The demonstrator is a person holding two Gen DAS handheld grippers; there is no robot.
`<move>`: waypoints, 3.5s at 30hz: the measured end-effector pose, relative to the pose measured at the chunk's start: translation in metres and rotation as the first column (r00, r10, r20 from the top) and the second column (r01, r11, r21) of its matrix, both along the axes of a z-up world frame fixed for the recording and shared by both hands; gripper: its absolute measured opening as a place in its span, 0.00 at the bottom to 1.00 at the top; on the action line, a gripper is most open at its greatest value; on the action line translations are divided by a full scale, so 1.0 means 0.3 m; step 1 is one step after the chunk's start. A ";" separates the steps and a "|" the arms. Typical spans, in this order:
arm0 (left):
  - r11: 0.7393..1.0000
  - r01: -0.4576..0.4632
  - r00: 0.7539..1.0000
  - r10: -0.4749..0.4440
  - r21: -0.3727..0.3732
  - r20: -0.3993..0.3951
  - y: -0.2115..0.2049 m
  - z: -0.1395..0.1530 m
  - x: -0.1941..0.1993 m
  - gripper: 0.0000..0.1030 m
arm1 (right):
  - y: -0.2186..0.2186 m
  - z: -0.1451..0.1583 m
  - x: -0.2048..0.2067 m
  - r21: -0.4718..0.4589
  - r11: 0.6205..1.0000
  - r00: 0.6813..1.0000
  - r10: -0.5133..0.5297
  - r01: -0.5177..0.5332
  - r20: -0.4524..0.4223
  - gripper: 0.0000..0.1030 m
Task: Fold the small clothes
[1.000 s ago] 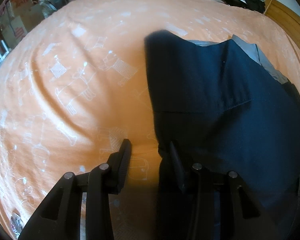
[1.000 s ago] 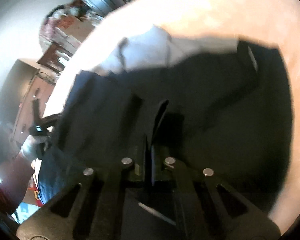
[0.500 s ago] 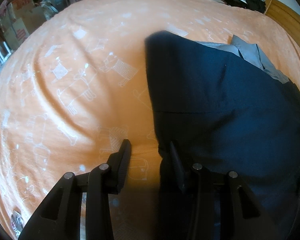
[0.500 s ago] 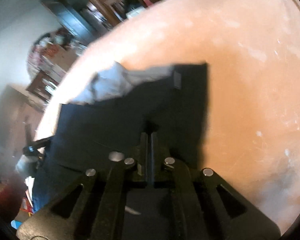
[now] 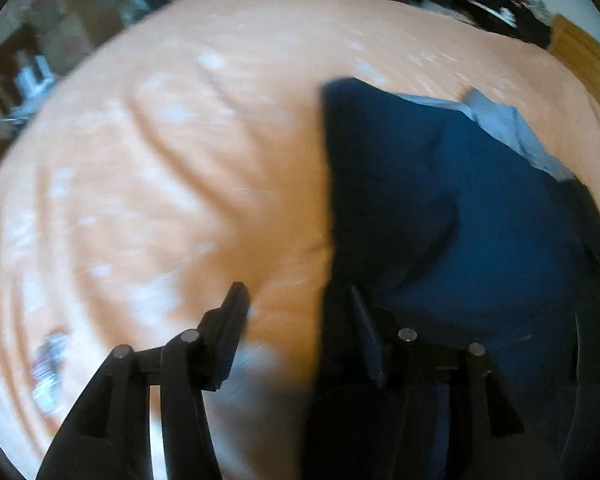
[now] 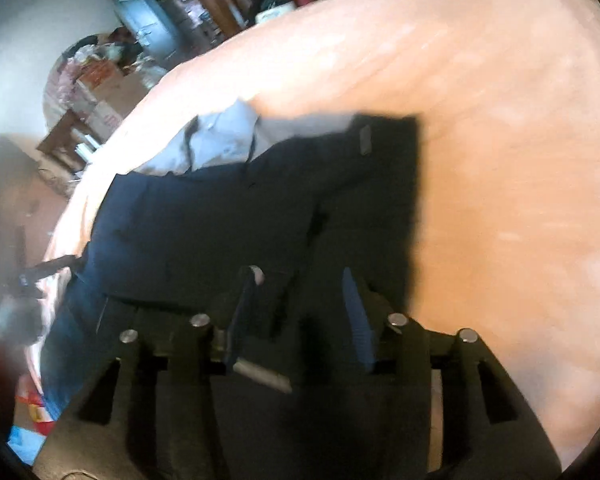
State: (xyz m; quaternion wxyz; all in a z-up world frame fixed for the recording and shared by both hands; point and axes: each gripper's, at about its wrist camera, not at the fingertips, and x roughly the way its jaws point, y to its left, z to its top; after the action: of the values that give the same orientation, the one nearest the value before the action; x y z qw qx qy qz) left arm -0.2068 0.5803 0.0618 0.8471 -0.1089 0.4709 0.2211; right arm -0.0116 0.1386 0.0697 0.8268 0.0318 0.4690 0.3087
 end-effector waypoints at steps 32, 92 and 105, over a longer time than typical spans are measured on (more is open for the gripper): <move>0.986 0.159 0.975 -0.163 0.038 0.153 -0.645 -0.189 0.021 1.00 | 0.251 -0.174 -0.414 -0.240 0.960 0.983 -0.106 0.141 0.150 1.00; 0.987 0.155 0.974 -0.159 0.036 0.159 -0.659 -0.168 -0.032 1.00 | 0.251 -0.185 -0.406 -0.234 0.964 0.985 -0.096 0.128 0.144 1.00; 0.987 0.156 0.974 -0.159 0.036 0.159 -0.659 -0.167 -0.033 1.00 | 0.251 -0.185 -0.406 -0.234 0.964 0.985 -0.096 0.128 0.144 1.00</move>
State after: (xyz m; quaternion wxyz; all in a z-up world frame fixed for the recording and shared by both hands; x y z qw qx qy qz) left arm -0.2165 0.3825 0.0115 0.8986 -0.0789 0.4051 0.1491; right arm -0.1333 0.2138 0.0144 0.8696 -0.0634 0.4454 0.2034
